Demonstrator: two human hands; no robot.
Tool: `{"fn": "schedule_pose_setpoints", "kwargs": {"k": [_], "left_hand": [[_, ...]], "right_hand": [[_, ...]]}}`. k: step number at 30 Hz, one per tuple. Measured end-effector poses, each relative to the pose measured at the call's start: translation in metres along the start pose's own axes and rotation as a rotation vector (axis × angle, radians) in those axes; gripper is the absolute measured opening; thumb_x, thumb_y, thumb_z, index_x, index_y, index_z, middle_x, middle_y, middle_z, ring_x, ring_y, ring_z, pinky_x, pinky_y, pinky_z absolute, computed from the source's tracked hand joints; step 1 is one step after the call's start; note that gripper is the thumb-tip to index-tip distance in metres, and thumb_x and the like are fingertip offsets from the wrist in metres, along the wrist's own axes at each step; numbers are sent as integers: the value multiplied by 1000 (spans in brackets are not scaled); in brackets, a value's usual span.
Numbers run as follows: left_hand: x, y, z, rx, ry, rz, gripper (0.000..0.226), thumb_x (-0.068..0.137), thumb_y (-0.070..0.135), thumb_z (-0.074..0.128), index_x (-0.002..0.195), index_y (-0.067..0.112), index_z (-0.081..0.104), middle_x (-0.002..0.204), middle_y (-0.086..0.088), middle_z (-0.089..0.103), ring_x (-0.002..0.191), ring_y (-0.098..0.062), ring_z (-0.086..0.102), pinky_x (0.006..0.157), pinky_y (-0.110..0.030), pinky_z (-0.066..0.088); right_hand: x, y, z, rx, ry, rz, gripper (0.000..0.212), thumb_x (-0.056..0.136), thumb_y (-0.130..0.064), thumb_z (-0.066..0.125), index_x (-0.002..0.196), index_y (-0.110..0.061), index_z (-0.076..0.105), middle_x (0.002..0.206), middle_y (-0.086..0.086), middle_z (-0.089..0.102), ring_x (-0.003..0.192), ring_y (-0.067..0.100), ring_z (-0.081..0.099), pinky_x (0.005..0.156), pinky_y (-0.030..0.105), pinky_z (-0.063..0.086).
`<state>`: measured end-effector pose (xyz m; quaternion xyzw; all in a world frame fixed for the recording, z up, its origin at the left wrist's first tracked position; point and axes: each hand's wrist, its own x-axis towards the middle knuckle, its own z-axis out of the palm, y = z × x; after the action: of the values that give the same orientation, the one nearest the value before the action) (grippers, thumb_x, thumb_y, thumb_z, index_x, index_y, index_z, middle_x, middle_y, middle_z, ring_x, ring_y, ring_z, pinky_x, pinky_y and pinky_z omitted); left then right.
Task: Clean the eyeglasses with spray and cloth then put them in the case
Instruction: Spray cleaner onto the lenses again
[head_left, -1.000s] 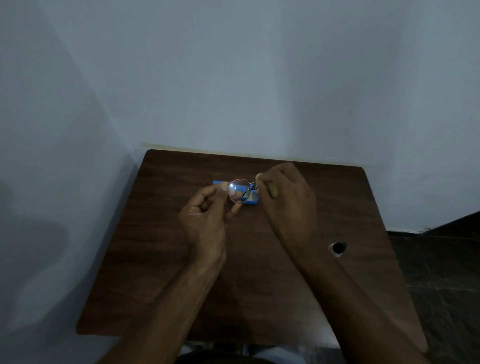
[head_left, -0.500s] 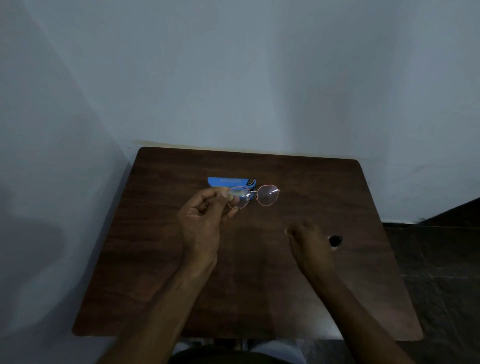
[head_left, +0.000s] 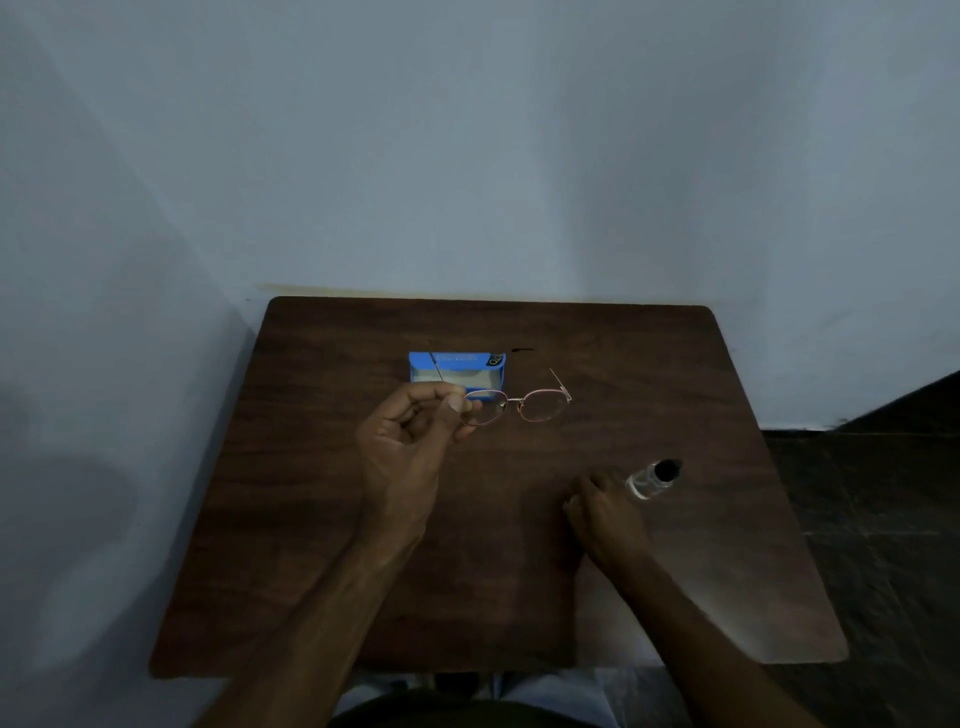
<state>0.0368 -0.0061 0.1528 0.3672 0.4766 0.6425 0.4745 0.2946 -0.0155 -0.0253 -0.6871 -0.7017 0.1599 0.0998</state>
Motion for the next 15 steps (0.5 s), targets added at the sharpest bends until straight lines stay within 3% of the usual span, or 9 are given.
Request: {"fn": "schedule_pose_setpoints", "kwargs": {"k": [3, 6, 8, 12, 15], "left_hand": [[0, 2, -3, 27, -53, 21, 9, 94, -5, 68, 103, -6, 71, 98, -22, 78, 94, -29, 79, 78, -32, 64], [-2, 8, -4, 103, -166, 73, 9, 94, -7, 68, 103, -6, 71, 97, -16, 79, 94, -27, 79, 81, -32, 64], [-3, 12, -5, 151, -228, 133, 11, 94, -8, 67, 104, -5, 70, 100, -13, 79, 97, -25, 78, 86, -35, 64], [-2, 22, -6, 178, -265, 209, 36, 93, -9, 69, 127, 2, 61, 104, -10, 79, 107, -24, 76, 95, -36, 60], [-1, 23, -4, 158, -224, 215, 53, 93, -6, 70, 141, 6, 54, 103, -8, 81, 112, -23, 75, 100, -35, 58]], "right_hand": [[6, -48, -63, 575, 157, 231, 21, 102, -34, 64, 91, -18, 72, 83, 7, 73, 65, 8, 66, 62, 32, 56], [17, -90, -137, 1205, 68, 262, 41, 106, -37, 54, 99, -4, 77, 69, 10, 60, 56, 15, 57, 48, 30, 49], [21, -100, -170, 1267, -41, 136, 44, 105, -38, 53, 103, 0, 77, 67, 6, 53, 54, 19, 51, 46, 31, 46], [23, -107, -194, 1171, -24, -88, 30, 104, -20, 56, 95, 5, 70, 69, 14, 45, 54, 25, 46, 47, 34, 44], [22, -111, -204, 1089, 52, -200, 28, 104, -17, 54, 95, 6, 67, 72, 6, 56, 56, 30, 52, 46, 40, 49]]}}
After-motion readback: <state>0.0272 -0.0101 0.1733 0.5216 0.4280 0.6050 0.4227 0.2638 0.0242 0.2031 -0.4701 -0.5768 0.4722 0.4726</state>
